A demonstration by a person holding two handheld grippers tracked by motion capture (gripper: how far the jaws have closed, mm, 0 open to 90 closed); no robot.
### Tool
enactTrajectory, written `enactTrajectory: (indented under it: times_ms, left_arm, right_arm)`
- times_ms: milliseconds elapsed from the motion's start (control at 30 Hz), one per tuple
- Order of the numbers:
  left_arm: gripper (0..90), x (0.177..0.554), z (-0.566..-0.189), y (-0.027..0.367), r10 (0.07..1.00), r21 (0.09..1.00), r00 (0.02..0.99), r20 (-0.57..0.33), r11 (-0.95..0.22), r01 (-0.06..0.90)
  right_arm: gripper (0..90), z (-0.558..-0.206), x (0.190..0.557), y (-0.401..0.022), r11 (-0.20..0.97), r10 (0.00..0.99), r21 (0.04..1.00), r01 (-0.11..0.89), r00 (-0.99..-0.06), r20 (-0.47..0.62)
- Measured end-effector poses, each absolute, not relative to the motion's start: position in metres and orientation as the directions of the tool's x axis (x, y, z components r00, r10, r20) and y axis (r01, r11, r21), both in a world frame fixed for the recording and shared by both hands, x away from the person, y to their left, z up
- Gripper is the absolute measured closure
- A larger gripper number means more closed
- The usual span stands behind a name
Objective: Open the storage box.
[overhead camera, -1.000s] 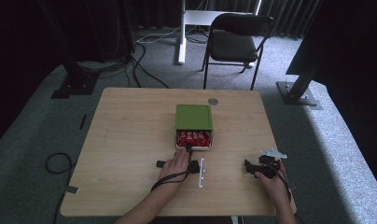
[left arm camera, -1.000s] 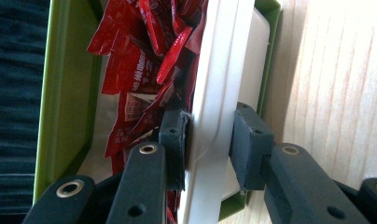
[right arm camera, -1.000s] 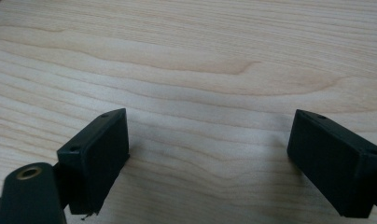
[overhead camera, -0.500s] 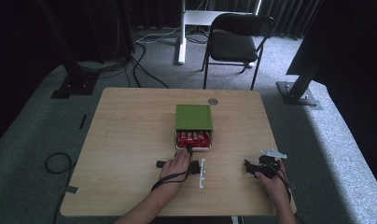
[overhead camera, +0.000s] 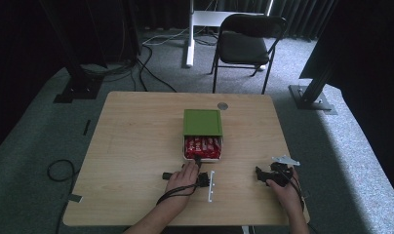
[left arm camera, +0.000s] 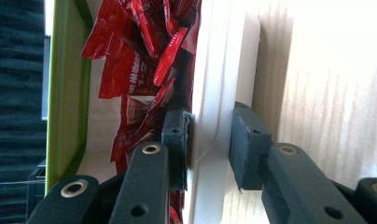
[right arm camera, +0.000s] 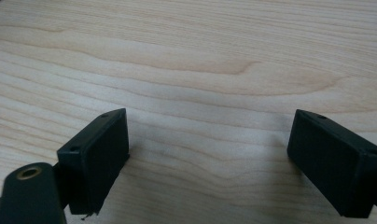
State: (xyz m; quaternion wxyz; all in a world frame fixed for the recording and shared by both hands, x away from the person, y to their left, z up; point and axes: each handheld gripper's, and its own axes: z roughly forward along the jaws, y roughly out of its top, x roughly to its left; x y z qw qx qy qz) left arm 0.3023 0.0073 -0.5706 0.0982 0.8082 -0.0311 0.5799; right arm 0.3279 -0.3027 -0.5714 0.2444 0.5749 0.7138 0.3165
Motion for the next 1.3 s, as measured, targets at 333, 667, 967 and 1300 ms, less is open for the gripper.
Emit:
enactTrajectory:
  times_ms: [333,667,967,1300]
  left_arm:
    - [71.1,0.287,-0.571,0.008,0.057,0.118,0.328,0.943,-0.978,-0.170]
    - [71.3,0.274,-0.571,0.009,0.045,0.109,0.338,0.940,-0.979,-0.173]
    - [71.3,0.260,-0.569,0.007,0.037,0.107,0.360,0.932,-0.978,-0.178]
    - [71.3,0.251,-0.571,0.010,0.039,0.115,0.379,0.924,-0.977,-0.181]
  right_arm:
    - [12.1,-0.571,0.328,-0.303,0.138,0.976,0.733,0.666,-0.219,0.015]
    - [12.1,-0.571,0.328,-0.303,0.139,0.975,0.733,0.666,-0.220,0.015]
    - [12.2,-0.571,0.328,-0.303,0.139,0.975,0.733,0.666,-0.220,0.015]
    - [12.2,-0.571,0.328,-0.303,0.139,0.975,0.733,0.666,-0.220,0.015]
